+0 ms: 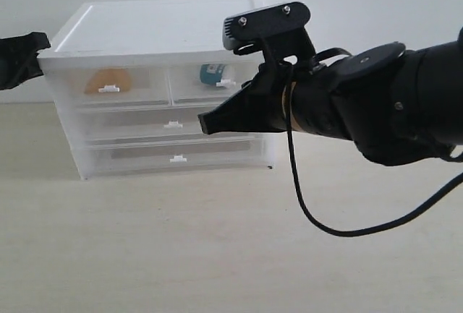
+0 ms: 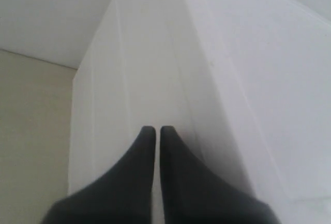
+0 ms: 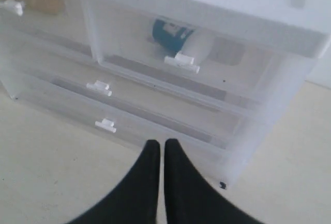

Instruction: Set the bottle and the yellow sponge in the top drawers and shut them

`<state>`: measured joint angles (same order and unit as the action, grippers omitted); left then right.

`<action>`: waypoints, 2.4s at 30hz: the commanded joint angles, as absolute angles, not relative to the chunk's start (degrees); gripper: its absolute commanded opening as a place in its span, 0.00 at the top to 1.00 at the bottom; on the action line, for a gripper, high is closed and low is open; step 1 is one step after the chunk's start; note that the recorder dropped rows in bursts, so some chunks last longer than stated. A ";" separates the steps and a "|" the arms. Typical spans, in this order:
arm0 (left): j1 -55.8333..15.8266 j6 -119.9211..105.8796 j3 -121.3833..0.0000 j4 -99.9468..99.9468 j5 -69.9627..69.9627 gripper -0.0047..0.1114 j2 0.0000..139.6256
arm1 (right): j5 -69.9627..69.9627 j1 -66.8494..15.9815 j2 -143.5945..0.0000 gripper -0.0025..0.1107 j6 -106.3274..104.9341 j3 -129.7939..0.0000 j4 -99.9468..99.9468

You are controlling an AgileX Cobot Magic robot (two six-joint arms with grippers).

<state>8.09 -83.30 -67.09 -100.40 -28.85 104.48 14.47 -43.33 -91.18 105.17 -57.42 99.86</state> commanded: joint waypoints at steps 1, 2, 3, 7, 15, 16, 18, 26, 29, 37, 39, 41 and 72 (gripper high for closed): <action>6.68 -83.54 -67.51 -99.95 -32.65 0.93 104.48 | 15.94 -42.91 -87.55 0.98 104.86 -57.25 99.95; 6.68 -83.54 -67.81 -99.95 -32.65 0.93 104.63 | 15.94 -42.91 -87.16 0.98 104.86 -57.25 99.95; 6.68 -83.54 -68.54 -99.95 -33.02 0.93 105.19 | 16.36 -42.91 -86.33 0.98 104.34 -57.25 99.95; 6.68 -82.30 -69.95 -99.95 -33.02 0.93 107.10 | 21.43 -42.91 -85.90 0.98 102.44 -56.51 99.95; 6.63 -81.36 -73.33 -99.95 -34.74 0.93 110.89 | 20.37 -39.58 -85.90 0.98 100.74 -55.36 97.80; 6.63 -81.17 -73.74 -99.95 -34.74 0.93 111.21 | 19.14 -39.20 -85.90 0.98 100.74 -55.36 97.80; 6.63 -80.27 -74.96 -99.95 -34.99 0.93 111.81 | 17.78 -38.94 -85.90 0.98 100.74 -55.36 97.80; 6.75 -78.18 -75.61 -99.61 -35.34 0.93 110.35 | 17.54 -38.94 -85.90 0.98 99.98 -55.36 98.02; 7.43 -76.40 -75.50 -97.52 -35.34 0.93 108.71 | 17.54 -38.94 -85.90 0.98 99.85 -55.36 98.02; 10.17 -65.67 -70.09 -88.07 -22.71 0.93 100.44 | 17.64 -38.94 -85.90 0.98 99.85 -55.36 97.79; 11.02 -65.37 -67.02 -88.91 -20.37 0.93 97.49 | 17.40 -38.94 -85.90 0.98 99.96 -55.36 97.35; 11.81 -65.57 -64.01 -90.54 -19.10 0.93 94.16 | 17.40 -38.94 -85.40 0.98 100.56 -54.64 97.35; 11.98 -72.89 -38.16 -99.95 -46.46 0.93 62.53 | 17.02 -38.94 -59.96 0.98 103.52 -36.05 96.57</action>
